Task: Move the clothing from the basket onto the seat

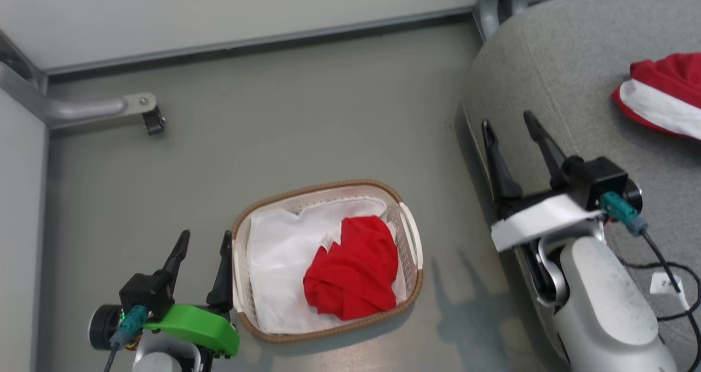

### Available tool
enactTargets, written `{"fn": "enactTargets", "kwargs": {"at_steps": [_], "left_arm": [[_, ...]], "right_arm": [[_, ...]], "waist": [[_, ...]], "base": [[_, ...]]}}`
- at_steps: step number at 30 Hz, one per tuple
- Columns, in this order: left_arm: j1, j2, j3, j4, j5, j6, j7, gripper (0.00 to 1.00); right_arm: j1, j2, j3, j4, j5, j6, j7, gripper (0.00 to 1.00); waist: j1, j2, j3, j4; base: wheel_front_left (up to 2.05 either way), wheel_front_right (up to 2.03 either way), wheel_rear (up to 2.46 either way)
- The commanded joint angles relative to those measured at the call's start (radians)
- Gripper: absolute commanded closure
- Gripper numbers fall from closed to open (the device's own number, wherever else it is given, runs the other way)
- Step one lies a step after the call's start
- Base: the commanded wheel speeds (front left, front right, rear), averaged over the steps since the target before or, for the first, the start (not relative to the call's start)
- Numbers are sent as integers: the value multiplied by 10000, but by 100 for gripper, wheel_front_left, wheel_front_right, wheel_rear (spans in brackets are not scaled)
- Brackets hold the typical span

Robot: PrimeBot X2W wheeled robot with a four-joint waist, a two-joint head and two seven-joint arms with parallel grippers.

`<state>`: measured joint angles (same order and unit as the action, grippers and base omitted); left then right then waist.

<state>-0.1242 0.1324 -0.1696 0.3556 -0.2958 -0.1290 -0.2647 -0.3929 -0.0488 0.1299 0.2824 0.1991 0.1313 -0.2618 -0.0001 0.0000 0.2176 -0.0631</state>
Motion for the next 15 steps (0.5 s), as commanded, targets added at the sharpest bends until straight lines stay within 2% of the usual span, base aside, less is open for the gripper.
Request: {"fn": "enactTargets", "kwargs": {"at_steps": [1,15], "left_arm": [[-390,192,-238,121,-138,-31,4,0],[-2636,1244,-2698,2015,-1492,-31,2,0]], "right_arm": [[-278,-36,45,-178,113,-10,-48,0],[-1787,-32,639,-1838,794,-10,-48,0]], "waist": [[1,0,993,-491],[1,0,3474,-1592]], "base": [[0,0,0],[0,0,0]]}}
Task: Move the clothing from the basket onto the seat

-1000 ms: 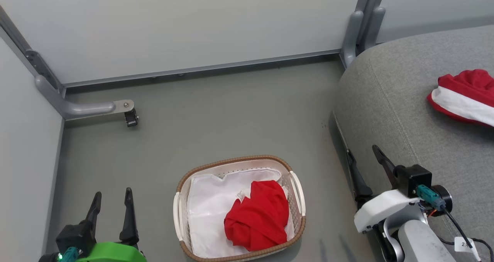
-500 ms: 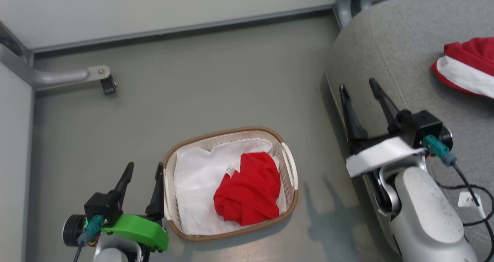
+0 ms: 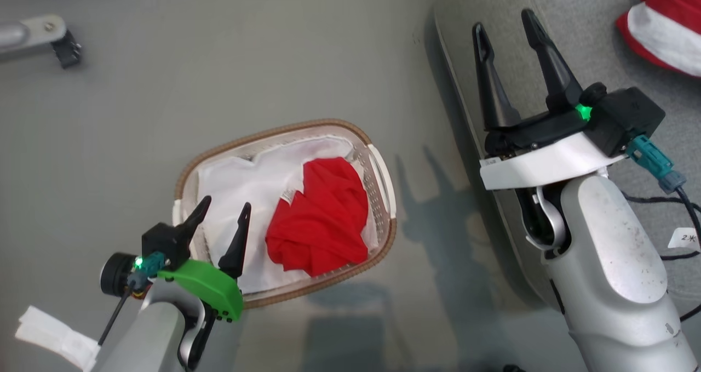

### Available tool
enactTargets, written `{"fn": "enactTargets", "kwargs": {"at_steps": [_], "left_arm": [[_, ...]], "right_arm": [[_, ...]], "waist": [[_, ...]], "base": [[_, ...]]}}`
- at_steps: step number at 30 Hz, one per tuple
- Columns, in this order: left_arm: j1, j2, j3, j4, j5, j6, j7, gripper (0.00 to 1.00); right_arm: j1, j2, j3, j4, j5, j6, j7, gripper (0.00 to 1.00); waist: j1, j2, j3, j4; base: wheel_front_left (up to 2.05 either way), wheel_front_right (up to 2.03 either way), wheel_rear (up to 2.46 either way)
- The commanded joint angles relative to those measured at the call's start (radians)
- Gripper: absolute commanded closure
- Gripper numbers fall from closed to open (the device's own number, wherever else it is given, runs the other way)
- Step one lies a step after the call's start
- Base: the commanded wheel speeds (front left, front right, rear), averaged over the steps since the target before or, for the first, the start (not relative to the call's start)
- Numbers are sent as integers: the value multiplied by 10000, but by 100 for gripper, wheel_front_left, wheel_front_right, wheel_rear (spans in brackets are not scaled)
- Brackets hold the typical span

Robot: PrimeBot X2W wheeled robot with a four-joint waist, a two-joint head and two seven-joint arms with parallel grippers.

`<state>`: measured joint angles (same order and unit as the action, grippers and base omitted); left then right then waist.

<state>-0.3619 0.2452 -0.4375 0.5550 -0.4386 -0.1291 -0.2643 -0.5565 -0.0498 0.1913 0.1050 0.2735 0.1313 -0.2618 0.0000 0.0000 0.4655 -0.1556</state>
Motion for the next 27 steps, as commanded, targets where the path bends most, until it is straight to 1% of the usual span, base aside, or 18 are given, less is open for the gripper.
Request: {"fn": "enactTargets", "kwargs": {"at_steps": [1,5,8,13,18,21,27], "left_arm": [[-413,181,-165,177,-159,-29,-1,0],[-1158,390,-800,749,-453,-29,-1,0],[-1773,595,-1475,1251,-718,-28,-1,0],[-2619,768,-2394,2081,-1227,-28,85,0],[-3303,844,-3347,2778,-1901,-28,616,0],[-3668,834,-3875,3148,-2237,-28,1142,0],[-4253,868,-4713,3848,-2577,-28,1981,0]], "right_arm": [[-222,-24,57,-165,97,-10,-48,0],[-517,-20,192,-530,231,-10,-48,0],[-713,-20,284,-792,322,-10,-48,0],[-949,-20,384,-1084,485,-10,-48,0],[-1092,-23,512,-1290,533,-10,-48,0],[-1106,-22,498,-1389,552,-10,-48,0],[-1066,-23,540,-1518,630,-10,-48,0]], "waist": [[0,0,1142,-727],[0,0,1687,-952],[0,0,2095,-1095],[0,0,2599,-1267],[0,0,3016,-1469],[0,0,3210,-1530],[0,0,3389,-1643]], "base": [[0,0,0],[0,0,0],[0,0,0],[0,0,0],[0,0,0],[0,0,0],[0,0,0]]}}
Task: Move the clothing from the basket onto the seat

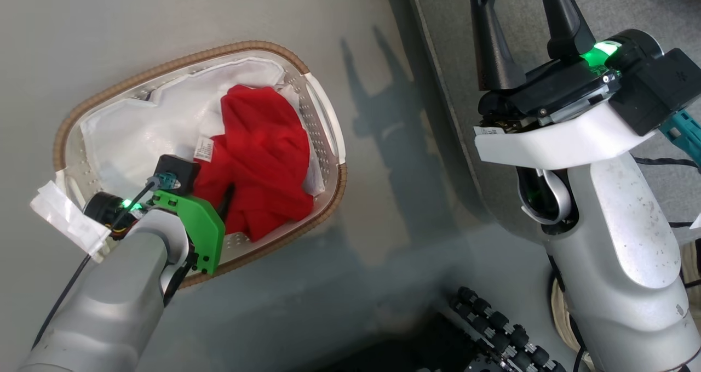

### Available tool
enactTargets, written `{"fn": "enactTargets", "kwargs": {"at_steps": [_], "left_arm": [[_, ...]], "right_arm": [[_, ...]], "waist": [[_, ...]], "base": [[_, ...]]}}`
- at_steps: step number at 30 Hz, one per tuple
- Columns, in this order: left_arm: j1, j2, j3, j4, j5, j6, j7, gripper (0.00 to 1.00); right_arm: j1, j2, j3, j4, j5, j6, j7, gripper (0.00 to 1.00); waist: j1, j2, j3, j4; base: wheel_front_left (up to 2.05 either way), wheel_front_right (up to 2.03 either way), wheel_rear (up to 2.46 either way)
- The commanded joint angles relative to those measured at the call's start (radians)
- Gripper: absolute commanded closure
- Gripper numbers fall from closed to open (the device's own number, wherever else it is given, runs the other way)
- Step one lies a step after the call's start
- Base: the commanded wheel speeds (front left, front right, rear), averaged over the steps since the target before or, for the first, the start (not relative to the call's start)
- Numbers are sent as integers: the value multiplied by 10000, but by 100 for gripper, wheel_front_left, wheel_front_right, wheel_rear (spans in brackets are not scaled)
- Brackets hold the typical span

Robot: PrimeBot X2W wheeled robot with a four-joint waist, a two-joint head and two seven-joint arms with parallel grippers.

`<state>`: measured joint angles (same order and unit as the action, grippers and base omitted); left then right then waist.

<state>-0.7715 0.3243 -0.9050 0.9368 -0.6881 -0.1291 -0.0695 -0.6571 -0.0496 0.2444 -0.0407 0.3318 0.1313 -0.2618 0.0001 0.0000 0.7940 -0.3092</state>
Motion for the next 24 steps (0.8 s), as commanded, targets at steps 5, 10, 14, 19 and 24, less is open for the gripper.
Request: {"fn": "enactTargets", "kwargs": {"at_steps": [5,10,14,19,24], "left_arm": [[-419,91,-422,315,-487,-28,320,0],[-629,131,-772,481,-883,-28,407,0],[-864,198,-1066,623,-1020,-28,483,0],[-1141,230,-1397,856,-1092,-28,594,0],[-1396,243,-1742,932,-1218,-28,548,0]], "right_arm": [[-18,-25,41,-187,108,-10,-48,0],[-29,-25,68,-292,165,-10,-48,0],[-64,-25,84,-406,238,-10,-48,0],[-33,-25,99,-589,311,-10,-48,0],[-60,-25,117,-726,391,-10,-48,0]], "waist": [[-1,0,221,-181],[-1,0,367,-294],[-1,0,497,-396],[-1,0,678,-480],[-1,0,883,-538]], "base": [[0,0,0],[0,0,0],[0,0,0],[0,0,0],[0,0,0]]}}
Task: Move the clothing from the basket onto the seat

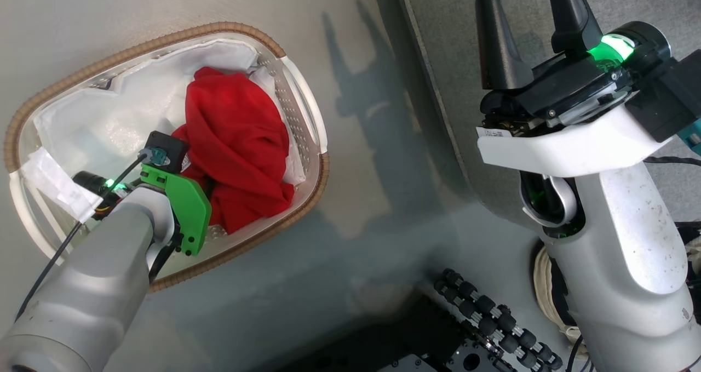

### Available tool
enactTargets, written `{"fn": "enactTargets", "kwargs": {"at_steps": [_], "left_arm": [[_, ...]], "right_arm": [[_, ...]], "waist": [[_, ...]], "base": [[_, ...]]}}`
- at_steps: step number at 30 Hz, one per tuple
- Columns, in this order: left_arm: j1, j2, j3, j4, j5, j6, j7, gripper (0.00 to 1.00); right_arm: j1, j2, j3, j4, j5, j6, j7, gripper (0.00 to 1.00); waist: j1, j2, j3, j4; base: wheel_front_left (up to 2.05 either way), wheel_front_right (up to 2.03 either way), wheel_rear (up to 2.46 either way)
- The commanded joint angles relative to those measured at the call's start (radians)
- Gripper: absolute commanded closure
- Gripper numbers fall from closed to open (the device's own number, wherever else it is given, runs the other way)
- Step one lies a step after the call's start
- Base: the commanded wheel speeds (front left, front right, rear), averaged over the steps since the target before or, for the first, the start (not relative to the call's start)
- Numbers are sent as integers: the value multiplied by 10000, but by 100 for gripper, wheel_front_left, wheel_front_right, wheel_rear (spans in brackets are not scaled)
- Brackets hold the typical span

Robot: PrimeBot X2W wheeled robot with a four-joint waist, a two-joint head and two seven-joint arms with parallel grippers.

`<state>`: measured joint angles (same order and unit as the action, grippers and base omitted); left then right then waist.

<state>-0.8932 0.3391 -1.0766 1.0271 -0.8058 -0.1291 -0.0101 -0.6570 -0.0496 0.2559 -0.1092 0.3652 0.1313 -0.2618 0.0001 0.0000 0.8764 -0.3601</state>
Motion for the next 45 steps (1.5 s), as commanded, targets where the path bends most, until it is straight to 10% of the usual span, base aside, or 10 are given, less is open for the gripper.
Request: {"fn": "enactTargets", "kwargs": {"at_steps": [1,2,4,37,45], "left_arm": [[-194,100,-73,49,-68,-28,-55,6],[-201,99,-156,52,-114,-28,-56,23],[-228,122,-263,69,-214,-28,-91,100],[958,-424,-1561,-956,-1731,-28,-2500,100],[1618,-355,-420,-1878,-1453,-28,-2559,100]], "right_arm": [[-76,-25,4,-47,67,-10,-48,0],[-95,-25,12,-52,87,-10,-48,0],[-133,-25,3,-49,135,-10,-48,0],[730,-31,-466,2098,-750,-10,-48,0],[1345,-31,-685,2673,-1038,-10,-48,0]], "waist": [[-1,0,76,-37],[-1,0,96,-50],[-1,0,121,-70],[-1,0,-2940,1221],[-1,0,-4067,1682]], "base": [[0,0,0],[0,0,0],[0,0,0],[0,0,0],[0,0,0]]}}
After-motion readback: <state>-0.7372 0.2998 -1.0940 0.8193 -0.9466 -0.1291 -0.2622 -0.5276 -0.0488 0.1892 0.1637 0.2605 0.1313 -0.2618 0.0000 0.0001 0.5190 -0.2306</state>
